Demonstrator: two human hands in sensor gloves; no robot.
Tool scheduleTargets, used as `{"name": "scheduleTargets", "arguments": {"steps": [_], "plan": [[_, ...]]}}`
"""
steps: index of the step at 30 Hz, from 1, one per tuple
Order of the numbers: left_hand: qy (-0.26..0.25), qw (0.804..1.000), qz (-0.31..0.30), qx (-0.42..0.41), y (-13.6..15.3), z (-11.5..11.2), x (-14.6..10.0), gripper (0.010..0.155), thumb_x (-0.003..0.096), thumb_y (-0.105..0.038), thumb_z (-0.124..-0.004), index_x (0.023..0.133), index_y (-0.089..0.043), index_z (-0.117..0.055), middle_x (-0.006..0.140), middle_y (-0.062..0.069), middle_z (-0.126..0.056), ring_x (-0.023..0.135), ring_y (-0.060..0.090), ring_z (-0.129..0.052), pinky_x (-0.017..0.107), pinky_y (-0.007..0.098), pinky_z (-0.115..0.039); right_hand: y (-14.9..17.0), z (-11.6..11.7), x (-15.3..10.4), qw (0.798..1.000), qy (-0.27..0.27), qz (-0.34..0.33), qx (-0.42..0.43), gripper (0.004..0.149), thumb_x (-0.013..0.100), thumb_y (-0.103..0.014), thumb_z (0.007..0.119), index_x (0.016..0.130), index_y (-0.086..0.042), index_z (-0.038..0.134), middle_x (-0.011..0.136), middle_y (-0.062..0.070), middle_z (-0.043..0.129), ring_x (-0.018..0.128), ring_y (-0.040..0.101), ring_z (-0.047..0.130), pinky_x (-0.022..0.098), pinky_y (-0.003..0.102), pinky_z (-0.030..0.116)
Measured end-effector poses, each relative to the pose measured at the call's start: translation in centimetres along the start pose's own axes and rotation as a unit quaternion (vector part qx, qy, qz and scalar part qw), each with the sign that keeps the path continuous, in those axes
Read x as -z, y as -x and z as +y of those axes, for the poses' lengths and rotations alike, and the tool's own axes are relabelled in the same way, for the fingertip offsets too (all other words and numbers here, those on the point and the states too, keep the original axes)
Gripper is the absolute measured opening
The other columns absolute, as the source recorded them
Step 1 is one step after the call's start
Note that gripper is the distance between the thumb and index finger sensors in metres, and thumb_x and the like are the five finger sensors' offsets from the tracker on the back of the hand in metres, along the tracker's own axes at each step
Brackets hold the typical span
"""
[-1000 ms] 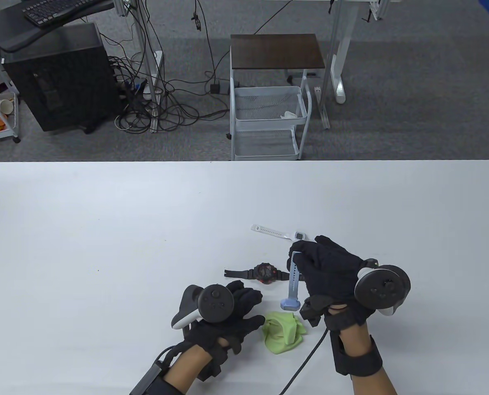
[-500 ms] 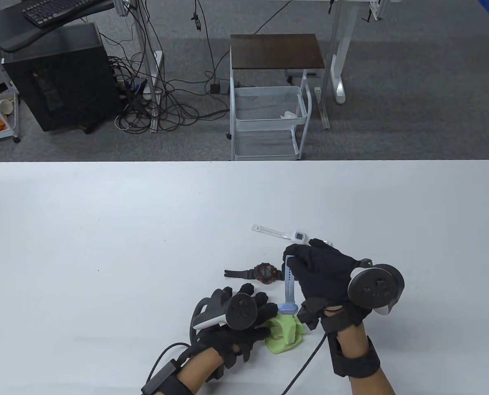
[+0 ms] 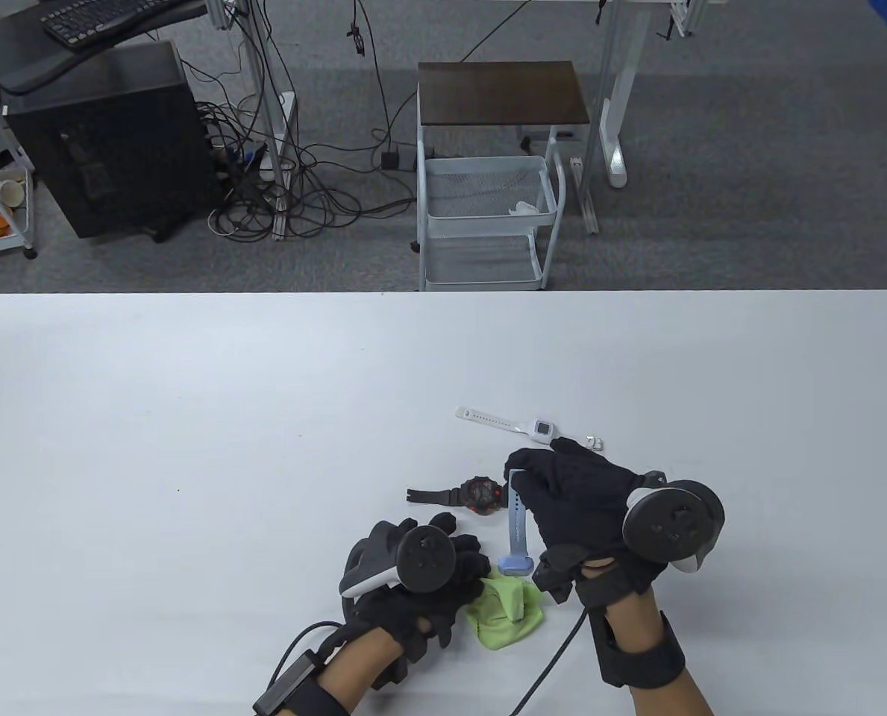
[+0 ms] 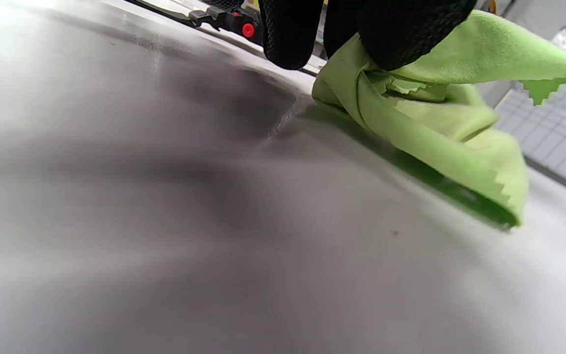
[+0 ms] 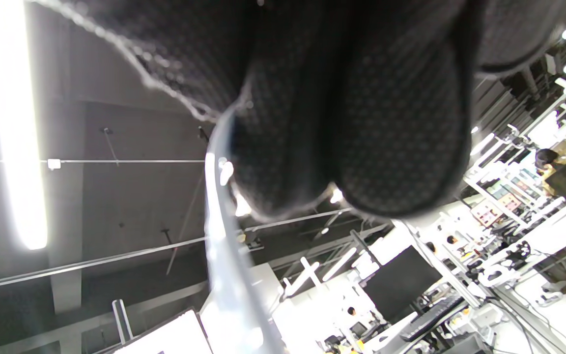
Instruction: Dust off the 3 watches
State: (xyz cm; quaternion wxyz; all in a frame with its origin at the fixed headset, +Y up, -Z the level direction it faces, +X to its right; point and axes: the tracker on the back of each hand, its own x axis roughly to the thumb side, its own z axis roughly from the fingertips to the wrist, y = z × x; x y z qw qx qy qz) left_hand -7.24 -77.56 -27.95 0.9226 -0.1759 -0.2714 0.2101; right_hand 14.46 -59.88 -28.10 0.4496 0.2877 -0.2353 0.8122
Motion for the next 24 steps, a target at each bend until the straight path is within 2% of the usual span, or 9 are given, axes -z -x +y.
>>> {"name": "scheduleTargets", "arguments": {"steps": [12,18,24], "plan": [[-0.060,0.987,0.001,-0.151,2.7,3.0,-2.0,0.045,0.0600,-0.048,-0.070,0.099,-0.027,-0.067,0.114,-0.002,-0.063,0.116,0.038,-0.041,0.075,0.070,-0.032,-0.3,-0.9,0.0,0.999,0.026,0.002,0.038,0.040,0.040,-0.038,0.084,0.065,-0.010,0.096,0.036,0.002,0.112,0.027,0.023,0.111,0.048,0.060,0.073],[-0.108,0.964,-0.004,-0.244,4.6,4.9,-3.7,0.044,0.0602,-0.048,-0.069,0.098,-0.024,-0.069,0.112,0.000,-0.065,0.115,0.038,-0.046,0.075,0.070,-0.035,-0.4,-0.7,0.0,0.997,0.025,0.005,0.067,0.040,0.040,-0.038,0.084,0.065,-0.011,0.096,0.036,0.002,0.112,0.027,0.022,0.111,0.047,0.059,0.073],[-0.133,0.935,-0.019,-0.327,5.9,5.5,-4.5,0.044,0.0605,-0.049,-0.068,0.096,-0.023,-0.070,0.110,0.002,-0.067,0.113,0.039,-0.052,0.075,0.069,-0.038,-0.4,-0.2,-0.1,0.996,0.017,0.009,0.088,0.040,0.040,-0.039,0.084,0.065,-0.011,0.096,0.036,0.002,0.112,0.027,0.022,0.111,0.047,0.059,0.073]]}}
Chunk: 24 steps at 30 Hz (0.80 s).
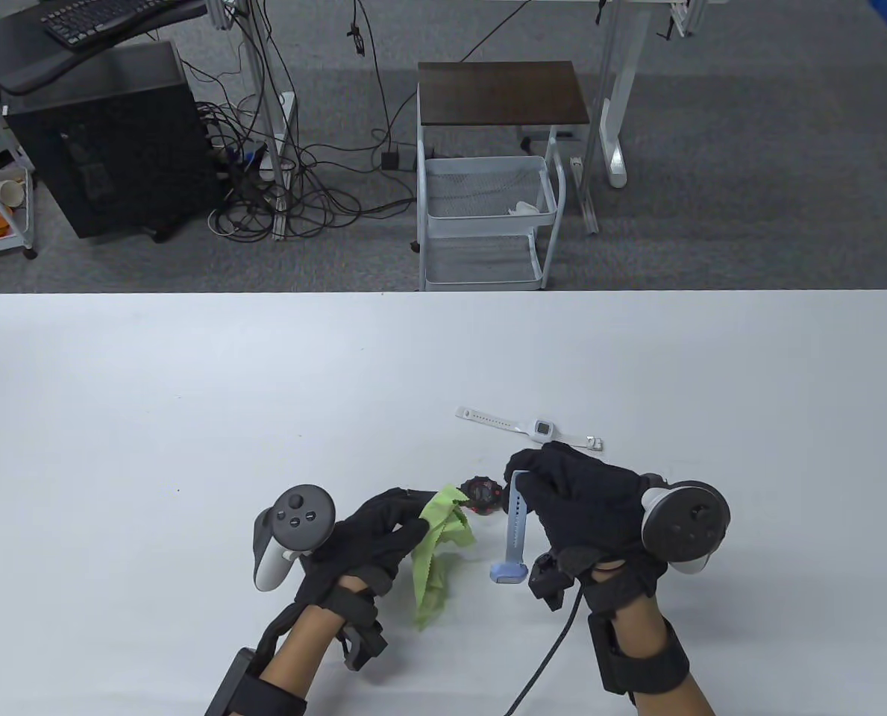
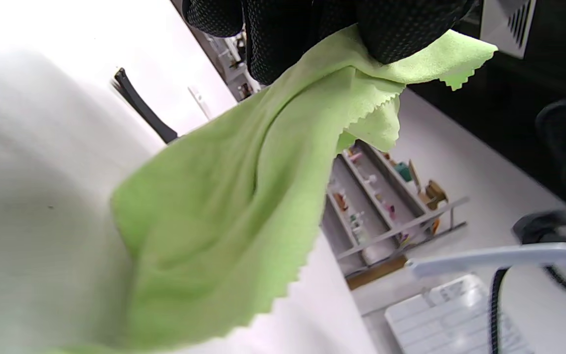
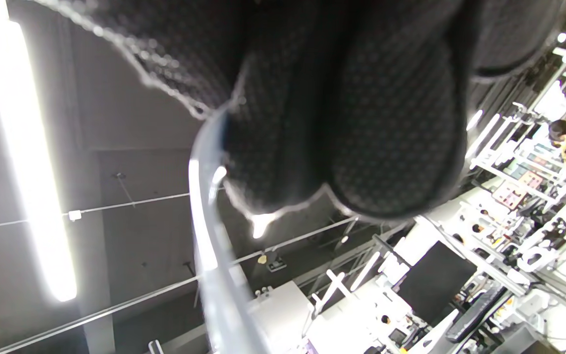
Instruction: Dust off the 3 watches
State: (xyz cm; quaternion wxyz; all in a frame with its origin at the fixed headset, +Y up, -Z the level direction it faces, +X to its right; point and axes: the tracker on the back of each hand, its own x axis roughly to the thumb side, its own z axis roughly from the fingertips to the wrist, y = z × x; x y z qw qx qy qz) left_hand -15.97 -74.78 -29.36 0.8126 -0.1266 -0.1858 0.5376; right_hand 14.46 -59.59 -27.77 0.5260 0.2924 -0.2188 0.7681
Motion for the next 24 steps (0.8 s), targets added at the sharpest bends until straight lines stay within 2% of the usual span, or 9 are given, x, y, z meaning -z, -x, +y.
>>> {"name": "scheduleTargets", "arguments": {"steps": [7,12,15,21,24], "plan": [[0.016,0.996,-0.034,-0.075,-0.5,-0.4,-0.1,0.044,0.0605,-0.050,-0.068,0.095,-0.023,-0.071,0.108,0.002,-0.072,0.108,0.037,-0.066,0.076,0.066,-0.046,0.4,0.9,-0.1,0.999,-0.011,0.012,0.028,0.040,0.040,-0.039,0.084,0.065,-0.010,0.096,0.036,0.002,0.112,0.027,0.022,0.111,0.047,0.059,0.073],[0.045,0.990,-0.060,-0.121,-1.6,-1.9,-0.2,0.044,0.0605,-0.050,-0.067,0.095,-0.023,-0.072,0.105,0.004,-0.075,0.104,0.034,-0.074,0.076,0.064,-0.050,0.7,1.6,-0.2,0.999,-0.017,0.018,0.045,0.040,0.040,-0.038,0.084,0.065,-0.010,0.095,0.036,0.001,0.112,0.027,0.022,0.111,0.047,0.059,0.073],[0.067,0.984,-0.069,-0.147,-2.0,-3.0,-0.3,0.044,0.0604,-0.051,-0.067,0.094,-0.023,-0.072,0.102,0.003,-0.079,0.100,0.031,-0.081,0.078,0.059,-0.053,0.8,1.8,-0.2,0.998,-0.019,0.022,0.046,0.040,0.040,-0.038,0.083,0.066,-0.010,0.095,0.036,0.001,0.111,0.027,0.022,0.111,0.047,0.059,0.073],[0.110,0.974,-0.071,-0.187,-2.5,-4.7,-0.3,0.045,0.0604,-0.052,-0.066,0.094,-0.023,-0.073,0.098,0.004,-0.083,0.093,0.029,-0.089,0.077,0.054,-0.059,0.9,1.6,-0.4,0.999,0.018,0.013,0.028,0.040,0.040,-0.037,0.082,0.067,-0.009,0.094,0.038,0.002,0.111,0.029,0.023,0.110,0.048,0.060,0.072],[0.138,0.966,-0.071,-0.206,-2.7,-5.3,-0.3,0.045,0.0608,-0.051,-0.065,0.095,-0.023,-0.072,0.099,0.004,-0.082,0.095,0.031,-0.087,0.077,0.056,-0.058,0.9,1.2,-0.4,0.999,0.036,0.006,0.008,0.040,0.040,-0.037,0.082,0.067,-0.009,0.094,0.038,0.002,0.110,0.029,0.023,0.110,0.048,0.060,0.071]]}}
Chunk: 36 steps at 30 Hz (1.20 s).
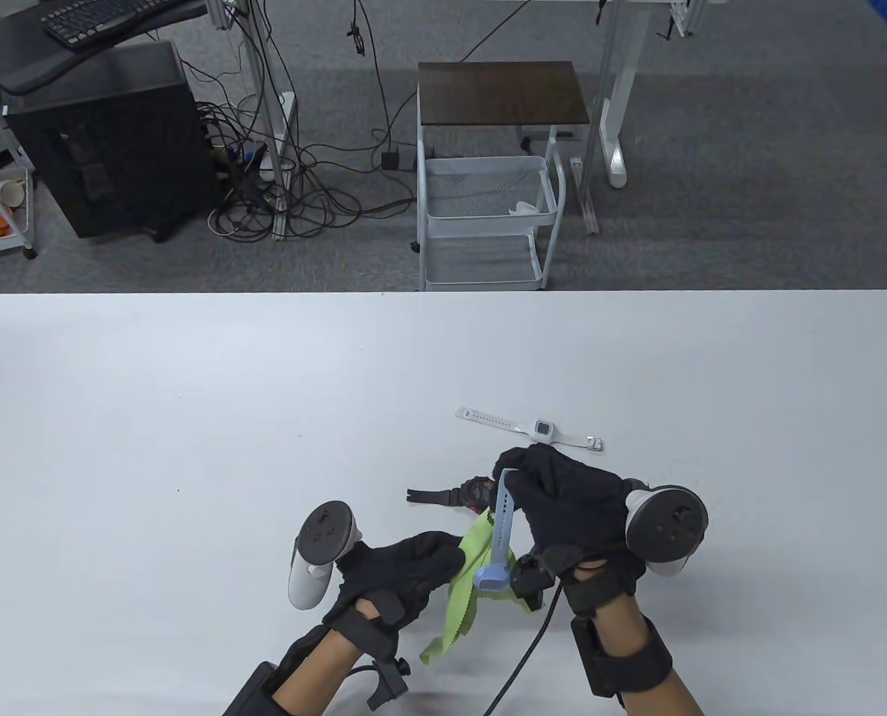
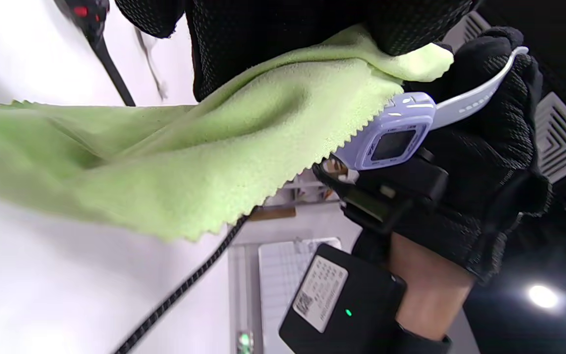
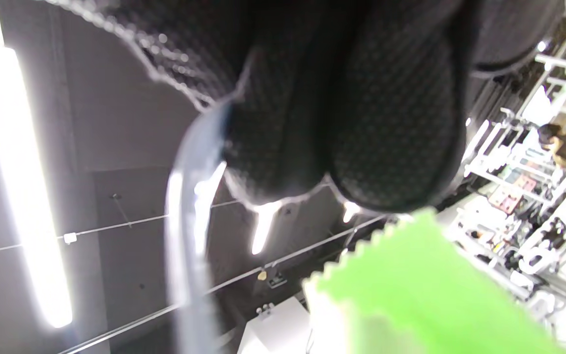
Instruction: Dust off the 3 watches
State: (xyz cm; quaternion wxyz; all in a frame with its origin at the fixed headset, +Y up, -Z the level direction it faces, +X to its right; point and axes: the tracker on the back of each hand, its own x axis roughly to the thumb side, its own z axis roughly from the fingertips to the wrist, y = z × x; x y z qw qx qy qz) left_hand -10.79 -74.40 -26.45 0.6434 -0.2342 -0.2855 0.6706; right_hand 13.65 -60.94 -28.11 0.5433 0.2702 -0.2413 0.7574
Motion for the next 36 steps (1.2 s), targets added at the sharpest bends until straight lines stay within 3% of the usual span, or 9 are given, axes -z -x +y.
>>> {"name": "scheduleTargets", "arguments": {"steps": [4,8,12,17,22,29,33,36], "plan": [[0.056,0.997,-0.004,-0.045,0.2,-0.4,0.3,0.048,0.0618,-0.047,-0.060,0.100,-0.019,-0.068,0.104,0.009,-0.075,0.099,0.036,-0.079,0.076,0.062,-0.052,0.1,-0.2,0.0,1.000,0.007,0.003,-0.003,0.040,0.040,-0.037,0.083,0.067,-0.009,0.093,0.038,0.002,0.110,0.029,0.023,0.110,0.048,0.060,0.071],[0.158,0.982,-0.001,-0.099,0.6,-0.9,0.8,0.052,0.0596,-0.035,-0.060,0.108,-0.017,-0.056,0.111,0.013,-0.063,0.106,0.041,-0.066,0.077,0.064,-0.045,0.1,-0.3,0.0,1.000,0.007,0.004,-0.005,0.040,0.040,-0.037,0.083,0.067,-0.009,0.093,0.038,0.002,0.110,0.029,0.023,0.110,0.049,0.060,0.071],[0.209,0.978,0.007,-0.018,0.3,-1.4,1.2,0.058,0.0579,-0.026,-0.063,0.113,-0.019,-0.046,0.114,0.011,-0.057,0.109,0.039,-0.062,0.080,0.057,-0.048,0.1,-0.1,0.0,1.000,0.006,0.001,-0.009,0.040,0.040,-0.037,0.083,0.067,-0.009,0.093,0.038,0.002,0.110,0.029,0.023,0.110,0.048,0.060,0.071],[0.220,0.975,0.005,0.021,0.1,-1.9,1.3,0.060,0.0589,-0.027,-0.069,0.114,-0.026,-0.046,0.114,0.003,-0.061,0.103,0.031,-0.075,0.077,0.053,-0.059,0.2,0.0,0.0,1.000,0.006,0.000,-0.012,0.040,0.040,-0.037,0.083,0.066,-0.009,0.094,0.037,0.002,0.110,0.028,0.023,0.110,0.048,0.060,0.071],[0.203,0.978,0.011,0.039,0.4,-2.6,1.3,0.063,0.0590,-0.040,-0.075,0.113,-0.028,-0.046,0.109,-0.002,-0.067,0.098,0.025,-0.078,0.077,0.057,-0.055,0.2,0.2,-0.1,1.000,0.007,-0.003,-0.017,0.040,0.040,-0.037,0.083,0.066,-0.009,0.094,0.037,0.002,0.110,0.028,0.022,0.110,0.048,0.060,0.071],[0.167,0.985,-0.015,0.032,0.5,-3.7,1.2,0.052,0.0586,-0.048,-0.072,0.106,-0.030,-0.064,0.094,-0.007,-0.077,0.089,0.023,-0.081,0.076,0.062,-0.051,0.3,0.1,-0.1,1.000,0.015,-0.002,-0.013,0.040,0.040,-0.037,0.082,0.067,-0.009,0.093,0.037,0.001,0.110,0.028,0.022,0.110,0.048,0.060,0.071],[0.156,0.987,-0.024,0.012,0.8,-3.9,1.1,0.052,0.0592,-0.047,-0.069,0.106,-0.024,-0.060,0.103,-0.003,-0.071,0.104,0.033,-0.069,0.076,0.063,-0.048,0.2,-0.1,-0.1,1.000,0.023,-0.002,-0.009,0.040,0.040,-0.036,0.082,0.067,-0.009,0.093,0.038,0.002,0.110,0.029,0.023,0.110,0.048,0.060,0.071],[0.159,0.987,-0.017,0.004,0.9,-3.8,1.1,0.053,0.0600,-0.045,-0.064,0.103,-0.017,-0.051,0.111,0.009,-0.057,0.106,0.038,-0.064,0.077,0.061,-0.051,0.2,-0.2,-0.1,0.999,0.031,-0.004,-0.007,0.040,0.041,-0.037,0.082,0.067,-0.009,0.093,0.038,0.002,0.110,0.029,0.023,0.110,0.048,0.060,0.071]]}}
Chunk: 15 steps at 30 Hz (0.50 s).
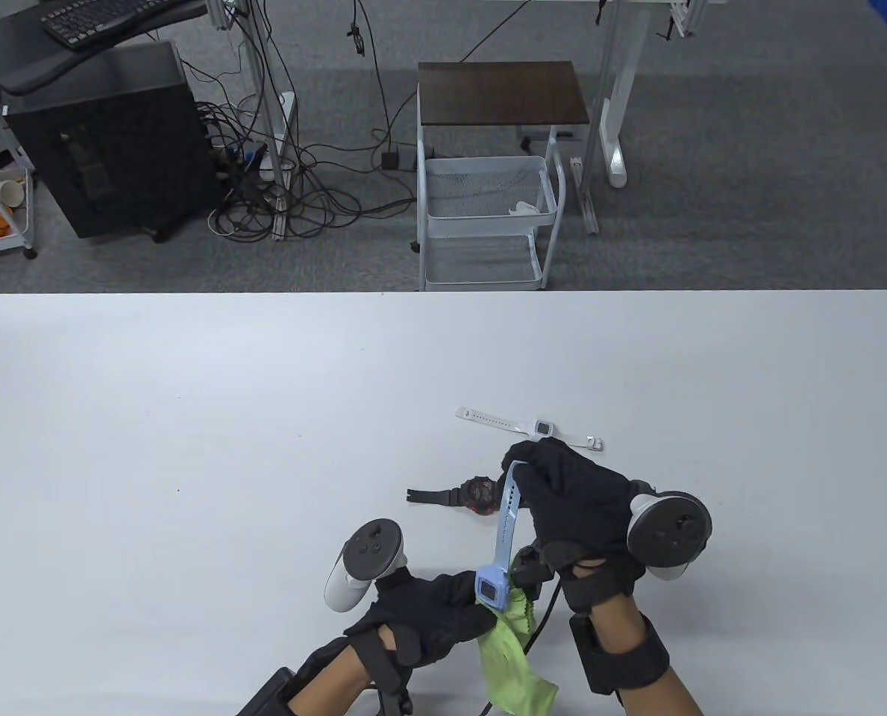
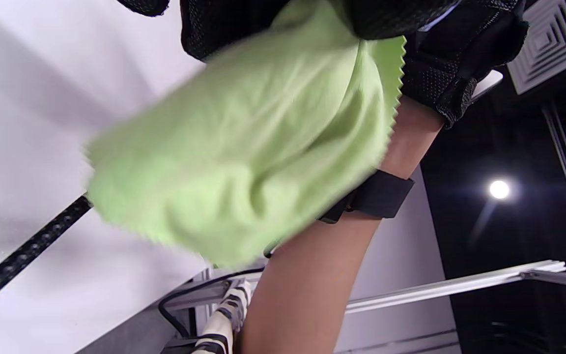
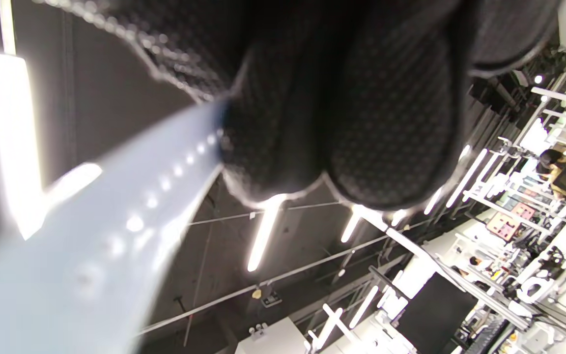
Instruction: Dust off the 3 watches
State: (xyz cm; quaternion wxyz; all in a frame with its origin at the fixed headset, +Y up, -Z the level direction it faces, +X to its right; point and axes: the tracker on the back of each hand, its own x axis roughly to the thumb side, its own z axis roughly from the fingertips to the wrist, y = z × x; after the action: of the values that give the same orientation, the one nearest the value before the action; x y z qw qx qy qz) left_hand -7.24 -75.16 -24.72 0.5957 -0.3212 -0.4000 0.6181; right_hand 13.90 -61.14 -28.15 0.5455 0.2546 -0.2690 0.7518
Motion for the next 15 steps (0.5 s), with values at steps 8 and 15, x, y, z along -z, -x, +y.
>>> {"name": "scheduleTargets", "arguments": {"steps": [8,15], "plan": [[-0.065,0.998,-0.026,-0.002,-0.4,1.3,-0.8,0.055,0.0599,-0.043,-0.070,0.107,-0.023,-0.049,0.096,-0.007,-0.073,0.086,0.018,-0.086,0.076,0.059,-0.054,0.2,-1.0,0.1,1.000,0.029,0.002,0.013,0.040,0.041,-0.036,0.082,0.068,-0.009,0.092,0.039,0.003,0.109,0.031,0.024,0.109,0.049,0.061,0.070],[-0.133,0.990,-0.019,0.051,-0.5,2.3,-1.6,0.049,0.0568,-0.051,-0.071,0.095,-0.021,-0.074,0.074,-0.009,-0.093,0.064,0.014,-0.102,0.069,0.052,-0.069,0.2,-1.3,0.0,0.999,0.050,-0.010,0.012,0.040,0.041,-0.036,0.081,0.069,-0.009,0.092,0.040,0.003,0.109,0.032,0.024,0.109,0.049,0.061,0.069]]}}
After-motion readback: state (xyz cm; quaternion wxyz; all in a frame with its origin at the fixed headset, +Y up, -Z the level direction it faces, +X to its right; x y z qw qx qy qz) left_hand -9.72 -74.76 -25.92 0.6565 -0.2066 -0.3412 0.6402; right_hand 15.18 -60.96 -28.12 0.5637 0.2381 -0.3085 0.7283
